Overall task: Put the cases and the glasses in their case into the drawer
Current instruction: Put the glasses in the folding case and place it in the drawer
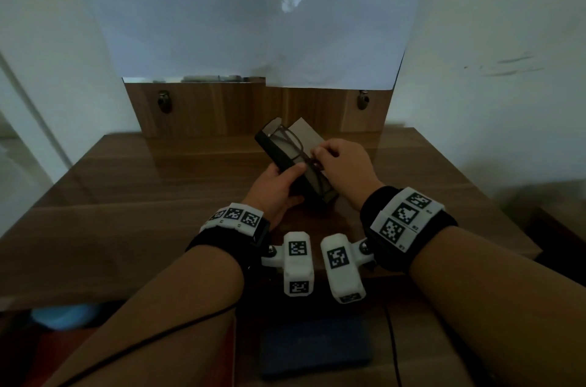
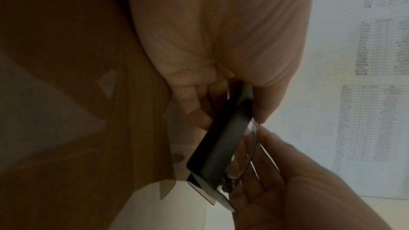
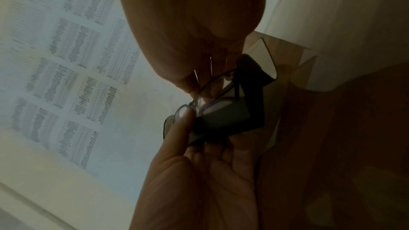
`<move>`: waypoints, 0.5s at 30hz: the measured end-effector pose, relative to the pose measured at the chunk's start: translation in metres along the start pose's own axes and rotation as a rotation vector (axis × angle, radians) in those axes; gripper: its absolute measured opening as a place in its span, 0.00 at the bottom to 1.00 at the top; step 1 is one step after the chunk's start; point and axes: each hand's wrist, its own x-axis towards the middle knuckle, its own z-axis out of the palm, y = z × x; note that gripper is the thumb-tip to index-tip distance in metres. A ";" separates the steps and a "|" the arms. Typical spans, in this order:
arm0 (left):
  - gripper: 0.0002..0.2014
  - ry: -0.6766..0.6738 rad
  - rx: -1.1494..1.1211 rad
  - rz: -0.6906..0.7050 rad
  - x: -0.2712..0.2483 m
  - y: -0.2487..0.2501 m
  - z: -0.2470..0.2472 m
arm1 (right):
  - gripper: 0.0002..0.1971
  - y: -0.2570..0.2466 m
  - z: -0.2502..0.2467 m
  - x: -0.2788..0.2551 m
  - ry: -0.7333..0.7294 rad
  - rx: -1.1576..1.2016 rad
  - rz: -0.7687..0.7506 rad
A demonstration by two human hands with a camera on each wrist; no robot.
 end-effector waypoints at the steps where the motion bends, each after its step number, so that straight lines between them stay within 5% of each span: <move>1: 0.11 -0.005 -0.013 -0.004 -0.001 0.001 0.000 | 0.13 0.000 -0.002 -0.001 0.006 0.009 0.001; 8: 0.19 -0.022 -0.128 -0.035 -0.008 0.006 -0.007 | 0.17 0.007 -0.030 0.002 0.092 -0.036 0.050; 11: 0.21 -0.033 -0.124 -0.061 -0.015 0.006 -0.011 | 0.23 0.009 -0.038 -0.001 -0.040 -0.003 0.184; 15: 0.22 -0.019 -0.125 -0.086 -0.022 0.007 -0.013 | 0.19 0.008 -0.039 -0.009 -0.160 0.028 0.251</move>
